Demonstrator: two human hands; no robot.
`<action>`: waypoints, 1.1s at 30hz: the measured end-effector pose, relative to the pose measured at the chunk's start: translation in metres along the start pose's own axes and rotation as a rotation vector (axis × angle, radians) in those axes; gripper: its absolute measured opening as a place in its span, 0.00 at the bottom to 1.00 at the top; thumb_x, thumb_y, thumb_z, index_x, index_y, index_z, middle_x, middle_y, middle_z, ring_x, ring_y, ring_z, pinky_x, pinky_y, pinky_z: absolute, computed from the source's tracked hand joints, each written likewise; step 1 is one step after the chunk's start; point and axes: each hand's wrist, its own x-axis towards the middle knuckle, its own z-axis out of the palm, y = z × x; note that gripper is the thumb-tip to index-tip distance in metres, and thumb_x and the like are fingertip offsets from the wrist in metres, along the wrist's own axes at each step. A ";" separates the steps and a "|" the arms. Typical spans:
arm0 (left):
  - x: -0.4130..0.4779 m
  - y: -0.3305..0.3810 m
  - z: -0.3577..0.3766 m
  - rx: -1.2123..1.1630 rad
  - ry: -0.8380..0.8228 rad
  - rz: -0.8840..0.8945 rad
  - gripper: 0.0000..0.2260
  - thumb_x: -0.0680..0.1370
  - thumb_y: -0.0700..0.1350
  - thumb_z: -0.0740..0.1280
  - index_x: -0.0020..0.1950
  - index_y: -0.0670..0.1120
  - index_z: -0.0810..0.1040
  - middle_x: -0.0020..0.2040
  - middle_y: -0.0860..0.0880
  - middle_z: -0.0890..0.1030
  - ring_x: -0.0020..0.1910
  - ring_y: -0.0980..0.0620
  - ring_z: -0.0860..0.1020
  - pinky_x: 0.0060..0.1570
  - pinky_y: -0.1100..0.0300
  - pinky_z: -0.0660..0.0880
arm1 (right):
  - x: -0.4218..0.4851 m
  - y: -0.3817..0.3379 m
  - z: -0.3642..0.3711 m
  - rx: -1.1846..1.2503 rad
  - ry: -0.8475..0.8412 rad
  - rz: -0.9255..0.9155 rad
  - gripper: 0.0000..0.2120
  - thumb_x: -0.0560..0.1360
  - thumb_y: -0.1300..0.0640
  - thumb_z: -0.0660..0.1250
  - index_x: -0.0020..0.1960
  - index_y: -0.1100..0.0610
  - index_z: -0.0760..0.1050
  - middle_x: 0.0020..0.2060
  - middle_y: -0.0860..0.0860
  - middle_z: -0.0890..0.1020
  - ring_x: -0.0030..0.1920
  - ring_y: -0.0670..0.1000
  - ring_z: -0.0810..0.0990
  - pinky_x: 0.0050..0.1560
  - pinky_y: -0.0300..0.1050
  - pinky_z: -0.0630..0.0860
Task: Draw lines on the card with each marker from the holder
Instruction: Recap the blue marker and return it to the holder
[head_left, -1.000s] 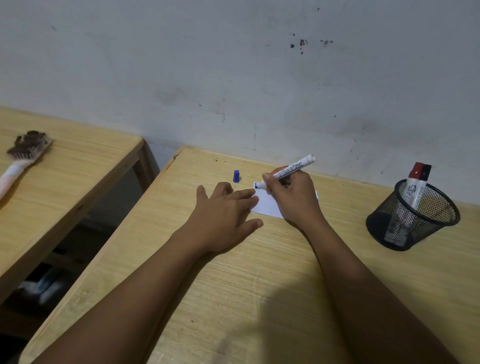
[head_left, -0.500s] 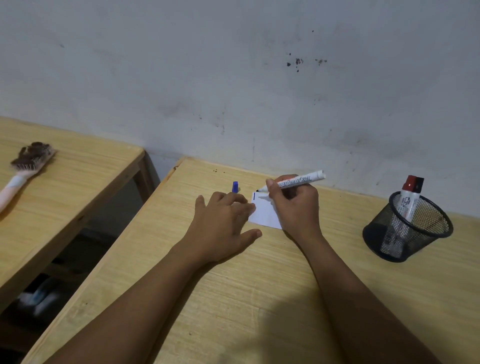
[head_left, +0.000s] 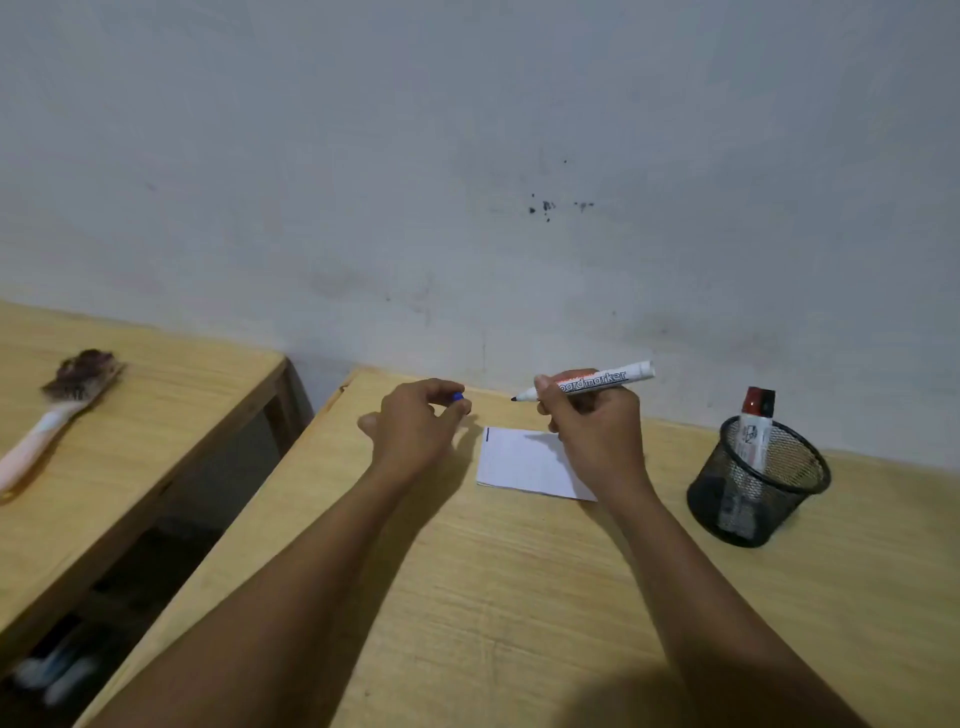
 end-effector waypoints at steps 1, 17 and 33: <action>-0.004 0.007 -0.004 -0.156 -0.014 0.007 0.04 0.76 0.52 0.72 0.49 0.56 0.84 0.42 0.61 0.84 0.48 0.60 0.80 0.51 0.56 0.64 | -0.001 -0.006 -0.003 0.036 0.012 0.012 0.07 0.77 0.57 0.73 0.41 0.57 0.82 0.32 0.51 0.83 0.31 0.45 0.79 0.34 0.40 0.76; -0.092 0.127 -0.042 -0.855 -0.270 0.003 0.08 0.74 0.45 0.75 0.53 0.48 0.86 0.39 0.58 0.84 0.40 0.57 0.79 0.44 0.58 0.70 | -0.040 -0.107 -0.045 0.348 0.068 -0.018 0.11 0.78 0.55 0.71 0.43 0.62 0.83 0.29 0.52 0.80 0.29 0.49 0.72 0.30 0.40 0.70; -0.121 0.171 -0.023 -0.667 -0.127 0.523 0.05 0.73 0.45 0.77 0.47 0.48 0.86 0.43 0.54 0.87 0.46 0.55 0.83 0.46 0.69 0.75 | -0.064 -0.131 -0.091 0.659 0.057 0.206 0.18 0.76 0.44 0.69 0.43 0.60 0.79 0.30 0.51 0.74 0.27 0.47 0.70 0.32 0.38 0.67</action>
